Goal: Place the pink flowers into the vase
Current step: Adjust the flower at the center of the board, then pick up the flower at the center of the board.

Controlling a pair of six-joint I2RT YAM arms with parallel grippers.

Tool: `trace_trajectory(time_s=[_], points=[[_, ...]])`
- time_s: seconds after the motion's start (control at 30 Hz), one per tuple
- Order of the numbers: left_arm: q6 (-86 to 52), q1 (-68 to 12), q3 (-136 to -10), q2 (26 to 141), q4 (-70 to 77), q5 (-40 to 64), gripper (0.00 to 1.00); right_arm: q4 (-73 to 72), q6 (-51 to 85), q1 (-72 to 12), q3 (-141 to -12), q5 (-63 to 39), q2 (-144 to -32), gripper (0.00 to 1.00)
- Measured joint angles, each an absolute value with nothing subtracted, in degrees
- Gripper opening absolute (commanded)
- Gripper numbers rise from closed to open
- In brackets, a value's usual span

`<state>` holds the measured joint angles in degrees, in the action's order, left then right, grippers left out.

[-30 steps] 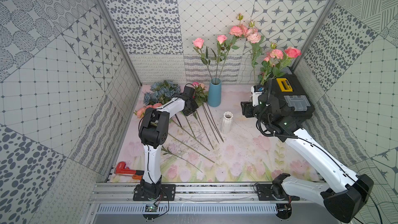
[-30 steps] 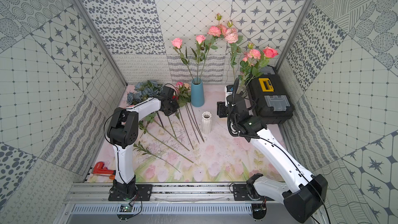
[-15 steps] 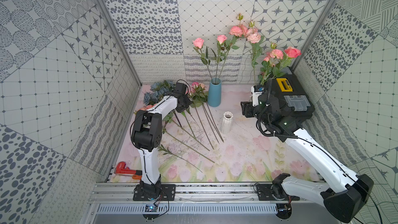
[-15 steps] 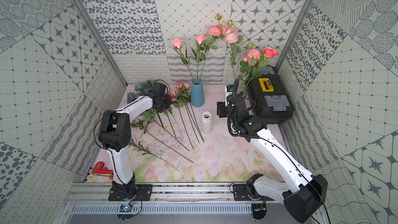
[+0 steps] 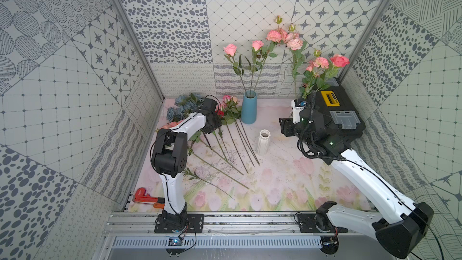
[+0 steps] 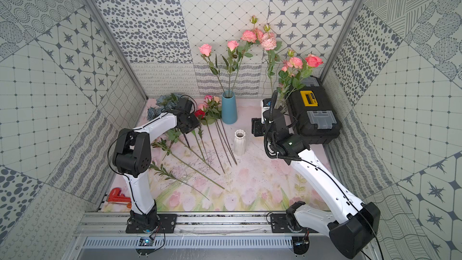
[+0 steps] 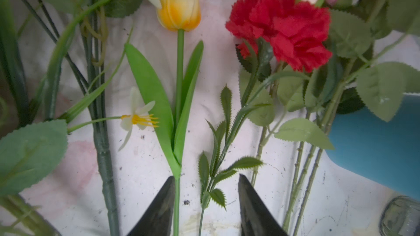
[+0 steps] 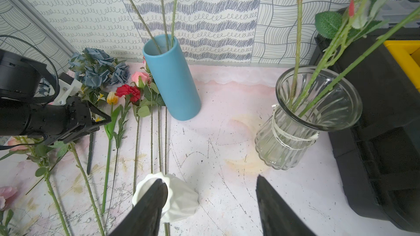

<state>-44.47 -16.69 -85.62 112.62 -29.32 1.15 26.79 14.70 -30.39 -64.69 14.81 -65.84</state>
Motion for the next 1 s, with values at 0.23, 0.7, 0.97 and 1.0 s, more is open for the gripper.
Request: trace_trajectory(time_s=[0.23,0.7,0.97,1.0], points=[[-44.42,-20.18,-88.31,112.55,-29.3,0.97,0.32,26.79,14.72,-30.24,-64.69,14.63,-66.0,0.65],[-44.29,-22.39,-96.64,123.81,-29.61,2.57,0.27,26.83,14.7,-30.22,-64.69,15.07,-66.0,0.65],[-42.78,-22.85,-101.1,128.33,-31.7,2.02,0.26,27.24,14.66,-30.13,-64.69,15.38,-65.91,0.65],[-42.54,-22.92,-101.71,128.92,-31.94,1.98,0.25,27.33,14.68,-30.13,-64.69,15.51,-65.87,0.65]])
